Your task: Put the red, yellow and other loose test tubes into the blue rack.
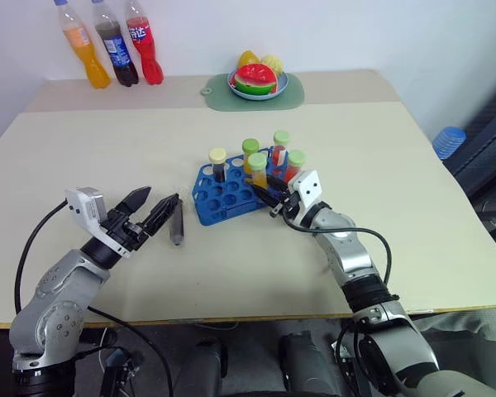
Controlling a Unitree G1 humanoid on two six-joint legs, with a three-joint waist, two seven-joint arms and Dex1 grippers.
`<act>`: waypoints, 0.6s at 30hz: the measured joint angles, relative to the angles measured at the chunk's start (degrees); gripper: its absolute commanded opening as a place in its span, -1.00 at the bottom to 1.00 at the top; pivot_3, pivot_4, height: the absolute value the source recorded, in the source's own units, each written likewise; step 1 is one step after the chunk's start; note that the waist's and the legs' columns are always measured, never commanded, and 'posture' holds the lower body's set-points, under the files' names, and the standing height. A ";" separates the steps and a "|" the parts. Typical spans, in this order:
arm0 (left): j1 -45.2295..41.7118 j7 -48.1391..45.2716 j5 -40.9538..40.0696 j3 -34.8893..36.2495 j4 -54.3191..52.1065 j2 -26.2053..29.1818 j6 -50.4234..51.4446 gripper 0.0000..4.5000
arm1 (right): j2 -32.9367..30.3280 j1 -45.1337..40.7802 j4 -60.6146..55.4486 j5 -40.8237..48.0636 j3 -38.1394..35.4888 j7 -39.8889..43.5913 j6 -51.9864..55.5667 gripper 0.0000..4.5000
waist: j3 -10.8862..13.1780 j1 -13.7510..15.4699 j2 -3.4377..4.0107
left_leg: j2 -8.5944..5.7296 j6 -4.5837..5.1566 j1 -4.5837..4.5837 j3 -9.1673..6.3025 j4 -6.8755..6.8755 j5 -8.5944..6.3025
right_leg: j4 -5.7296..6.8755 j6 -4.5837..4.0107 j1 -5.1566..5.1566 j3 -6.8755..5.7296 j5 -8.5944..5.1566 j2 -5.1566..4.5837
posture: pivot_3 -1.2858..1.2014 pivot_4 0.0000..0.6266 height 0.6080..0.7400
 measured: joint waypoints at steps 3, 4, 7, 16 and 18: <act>-0.37 3.91 1.55 -0.10 -0.20 0.00 1.26 0.96 | -1.09 0.02 0.00 -0.37 -0.19 0.32 -1.03 0.75 | 0.00 -0.08 0.00 | 0.00 0.00 0.00 0.00 -0.01 0.00 | 0.00 0.00 -0.01 0.00 0.00 0.01 | 0.03 -0.52 1.00; -0.47 5.53 1.76 -0.10 -0.40 0.00 2.05 0.96 | -1.57 0.03 -0.14 -0.62 -0.09 0.45 -1.43 0.96 | 0.00 -0.11 0.00 | 0.00 0.00 0.00 0.00 -0.01 0.00 | 0.01 0.00 -0.01 0.00 0.00 0.00 | 0.03 -0.52 1.00; -0.65 11.27 1.82 -0.20 -2.33 0.01 6.06 0.96 | -3.17 0.43 -1.51 -1.60 0.07 1.26 -2.26 0.99 | 0.00 -0.08 -0.01 | 0.00 0.00 0.00 -0.02 0.00 0.00 | 0.00 0.00 -0.01 0.00 0.00 0.00 | 0.03 -0.52 1.00; -18.46 45.07 -18.61 5.74 -0.90 1.97 46.98 0.96 | -18.35 9.10 -18.38 1.15 -0.77 12.11 2.60 0.99 | 0.03 0.96 -0.10 | -0.02 0.00 -0.02 -0.11 0.09 0.00 | 0.06 0.02 0.02 -0.04 0.00 -0.01 | 0.03 -0.52 1.00; -23.46 53.53 -25.53 6.59 3.61 0.64 51.42 0.96 | -22.34 11.46 -21.96 3.04 -1.57 15.24 4.45 0.99 | 0.03 1.22 -0.11 | -0.03 0.00 -0.02 -0.10 0.11 0.00 | 0.06 0.03 0.02 -0.03 0.01 -0.02 | 0.03 -0.52 1.00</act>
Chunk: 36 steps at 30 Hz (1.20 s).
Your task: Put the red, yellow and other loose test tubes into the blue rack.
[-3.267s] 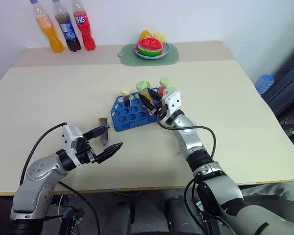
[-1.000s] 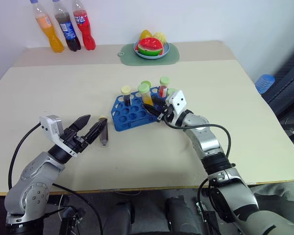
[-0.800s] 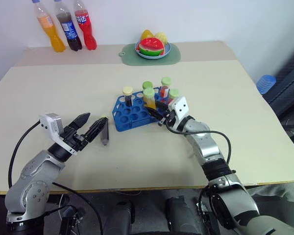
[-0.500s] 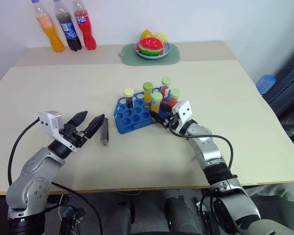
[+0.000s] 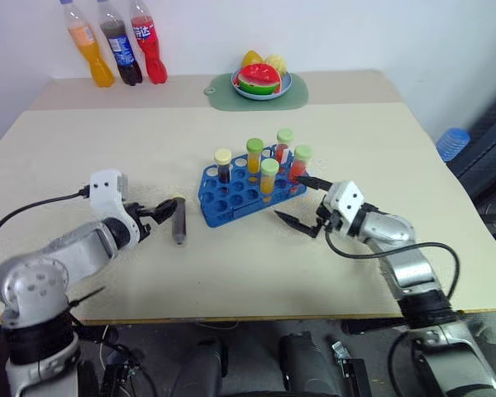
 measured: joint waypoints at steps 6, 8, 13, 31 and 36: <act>-7.21 29.16 -21.53 -6.40 13.01 -0.73 -3.14 0.96 | -4.56 2.63 -4.96 3.19 -1.83 4.47 3.55 0.99 | 0.00 0.06 -0.05 | 0.01 -0.02 0.02 -0.01 -0.02 0.00 | 0.01 0.00 -0.04 0.05 0.00 -0.01 | 0.03 -0.52 1.00; -8.58 37.41 -28.52 -11.01 15.88 0.59 -6.67 0.96 | -4.57 2.77 -5.33 3.34 -1.87 4.69 4.16 0.99 | 0.00 0.29 -0.06 | -0.02 -0.05 0.01 -0.01 -0.01 0.02 | 0.01 0.00 -0.05 0.05 0.00 -0.05 | 0.03 -0.52 1.00; -12.37 52.36 -38.56 -19.68 21.64 1.63 -14.21 0.85 | -4.56 2.70 -7.21 3.37 -1.93 4.52 5.57 1.00 | -0.01 0.53 -0.07 | -0.10 -0.43 0.00 0.02 -0.02 0.23 | -0.01 0.00 -0.05 0.05 0.00 -0.11 | 0.03 -0.52 1.00; -5.93 28.34 -30.29 -23.34 12.95 13.90 -13.96 -0.64 | -4.53 5.33 -9.39 3.38 -2.94 2.56 6.72 1.00 | 0.00 0.09 -0.06 | -0.09 -0.49 -0.07 0.26 -0.10 0.28 | -0.06 -0.02 -0.10 0.04 -0.01 0.01 | 0.03 -0.52 1.00; 11.49 -28.21 -6.94 -14.53 -3.69 27.14 -24.34 -0.64 | -4.80 8.20 -10.32 4.02 -5.76 1.29 7.20 1.00 | 0.01 0.20 0.00 | -0.02 -0.23 -0.03 0.40 -0.26 0.13 | -0.16 -0.25 -0.08 0.05 -0.13 0.01 | 0.03 -0.52 1.00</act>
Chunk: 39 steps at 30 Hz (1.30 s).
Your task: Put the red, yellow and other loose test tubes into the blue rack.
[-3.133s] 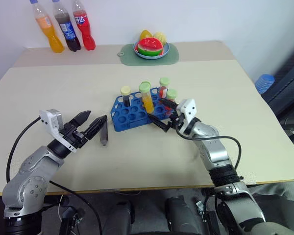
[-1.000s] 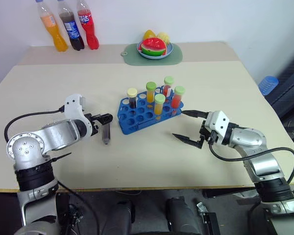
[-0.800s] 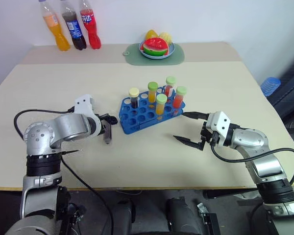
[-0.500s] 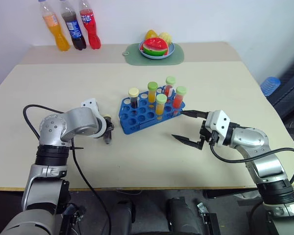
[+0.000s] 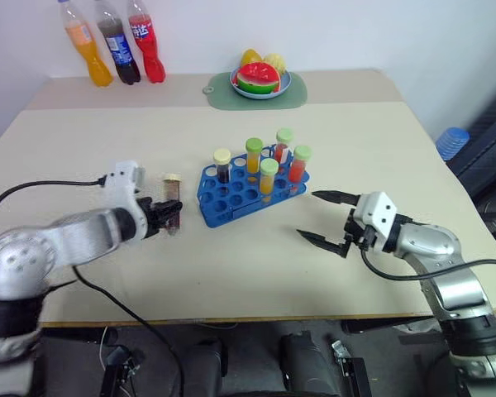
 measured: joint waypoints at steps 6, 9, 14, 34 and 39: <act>-1.65 -23.60 24.17 -5.15 2.00 -12.29 -24.87 -0.64 | 1.39 4.08 -1.83 0.29 -0.48 -3.52 1.24 1.00 | -0.02 1.71 -0.01 | -0.07 0.18 -0.01 -0.06 0.21 -0.10 | -0.28 -0.15 0.34 -0.06 -0.07 -0.13 | 0.03 -0.52 1.00; -4.22 -31.10 35.40 -12.19 9.27 -22.08 -37.28 -0.64 | 2.08 7.92 -3.90 0.27 -1.30 -5.90 1.77 1.00 | -0.02 1.52 -0.08 | -0.11 0.26 -0.03 -0.04 0.22 -0.14 | -0.36 0.09 0.34 -0.06 0.05 -0.18 | 0.03 -0.52 1.00; -11.51 -38.85 44.77 -15.73 24.81 -33.42 -49.76 -0.64 | 2.93 15.19 -7.82 0.22 -2.96 -9.88 2.78 1.00 | 0.00 1.14 -0.11 | -0.07 0.32 -0.02 -0.07 0.23 -0.17 | -0.28 0.22 0.29 -0.11 0.13 -0.16 | 0.03 -0.52 1.00; -26.88 -60.23 55.77 -12.14 65.29 -42.15 -73.55 -0.64 | 7.06 28.81 -18.46 -2.23 -5.18 -20.46 3.73 1.00 | -0.15 1.04 -0.20 | -0.09 0.40 0.18 -0.16 0.37 -0.22 | -0.05 0.32 0.54 -0.15 0.08 -0.10 | 0.03 -0.52 1.00; -26.95 -62.48 56.25 -12.09 65.61 -42.74 -74.12 -0.64 | 7.19 28.76 -18.65 -2.87 -5.16 -21.40 3.73 1.00 | -0.17 1.04 -0.23 | -0.09 0.41 0.25 -0.20 0.37 -0.22 | -0.05 0.32 0.61 -0.17 0.07 -0.10 | 0.03 -0.52 1.00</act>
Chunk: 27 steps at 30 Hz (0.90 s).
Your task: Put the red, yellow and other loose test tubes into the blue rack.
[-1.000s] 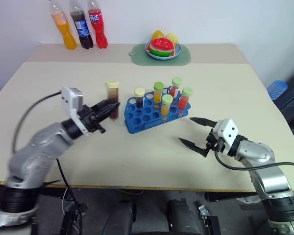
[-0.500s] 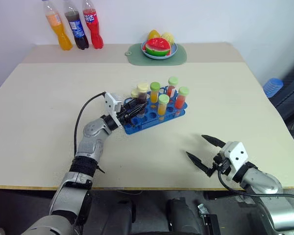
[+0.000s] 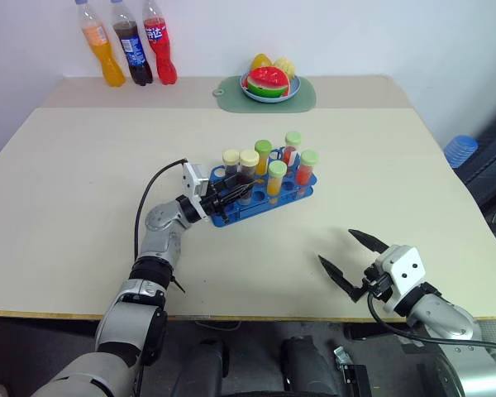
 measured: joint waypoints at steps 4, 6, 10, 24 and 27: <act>-1.44 0.28 0.58 0.19 2.25 -0.21 -0.23 -0.64 | 0.13 -0.38 0.00 -0.27 0.12 -0.05 0.00 1.00 | -0.03 0.02 -0.01 | 0.00 0.00 0.05 -0.01 0.01 0.00 | 0.00 0.00 0.06 -0.01 0.00 0.00 | 0.03 -0.52 1.00; -1.87 0.43 0.99 0.43 3.76 -0.17 -0.96 -0.64 | 0.19 -0.52 0.00 -0.30 0.12 -0.05 0.00 1.00 | -0.05 0.02 -0.03 | 0.00 0.02 0.12 -0.01 0.00 -0.01 | -0.01 0.01 0.11 -0.02 0.00 0.00 | 0.03 -0.52 1.00; -2.83 0.97 2.47 1.19 7.20 0.71 -4.21 -0.64 | 0.20 -0.55 0.01 -0.36 0.12 0.02 -0.03 1.00 | -0.16 -0.15 -0.10 | 0.01 0.05 0.64 0.02 -0.15 -0.03 | -0.05 0.02 0.55 0.00 -0.04 0.00 | 0.03 -0.52 1.00; -0.40 -4.03 4.65 1.23 7.70 0.32 -6.55 -0.64 | 0.18 -0.91 0.25 -0.38 0.05 0.10 -0.17 1.00 | -0.74 -0.94 0.06 | 0.02 0.12 0.73 -0.03 -0.18 -0.07 | -0.03 0.06 0.63 0.00 -0.11 0.01 | 0.03 -0.52 1.00; -0.41 -4.04 5.40 1.21 7.29 0.18 -6.27 -0.64 | 0.18 -0.96 0.25 -0.46 0.06 0.10 -0.17 1.00 | -0.75 -0.88 0.08 | 0.01 0.13 0.71 -0.01 -0.18 -0.09 | -0.06 0.07 0.64 0.01 -0.11 0.00 | 0.03 -0.52 1.00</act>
